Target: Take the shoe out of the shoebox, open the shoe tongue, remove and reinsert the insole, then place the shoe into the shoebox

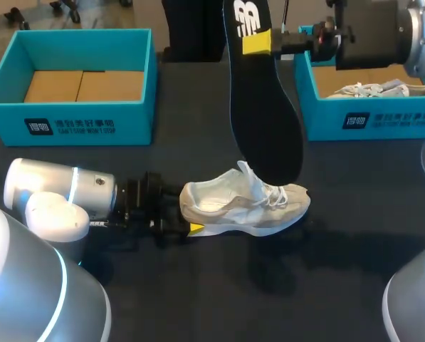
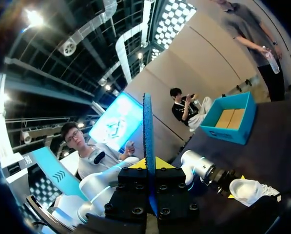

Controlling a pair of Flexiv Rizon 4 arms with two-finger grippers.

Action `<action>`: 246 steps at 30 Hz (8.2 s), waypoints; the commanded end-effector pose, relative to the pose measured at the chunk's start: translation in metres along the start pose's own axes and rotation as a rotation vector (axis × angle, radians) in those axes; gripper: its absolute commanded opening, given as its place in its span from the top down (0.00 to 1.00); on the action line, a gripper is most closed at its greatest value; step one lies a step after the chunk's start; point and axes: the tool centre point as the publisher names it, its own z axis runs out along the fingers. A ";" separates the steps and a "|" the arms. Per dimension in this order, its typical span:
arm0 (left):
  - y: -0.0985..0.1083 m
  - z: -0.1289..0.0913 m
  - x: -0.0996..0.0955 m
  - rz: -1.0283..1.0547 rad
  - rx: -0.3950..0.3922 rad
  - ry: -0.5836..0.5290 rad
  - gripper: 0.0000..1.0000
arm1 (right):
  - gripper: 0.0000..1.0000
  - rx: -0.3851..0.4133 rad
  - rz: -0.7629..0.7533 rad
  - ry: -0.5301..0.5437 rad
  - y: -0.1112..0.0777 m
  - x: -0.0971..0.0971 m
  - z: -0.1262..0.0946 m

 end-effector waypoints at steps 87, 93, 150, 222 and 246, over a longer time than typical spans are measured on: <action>-0.014 -0.024 -0.001 -0.027 -0.160 0.012 0.00 | 1.00 -0.103 -0.023 0.103 -0.049 0.012 0.008; -0.018 -0.027 0.000 -0.023 -0.179 0.020 0.00 | 1.00 -0.103 -0.023 0.103 -0.049 0.012 0.008; -0.096 -0.060 -0.004 -0.014 -1.019 -0.019 0.00 | 1.00 -0.103 -0.023 0.103 -0.049 0.012 0.008; -0.096 -0.060 -0.004 -0.014 -1.019 -0.019 0.00 | 1.00 -0.103 -0.023 0.103 -0.049 0.012 0.008; -0.101 -0.021 -0.038 0.057 -0.950 -0.072 0.00 | 1.00 -0.103 -0.023 0.103 -0.049 0.012 0.008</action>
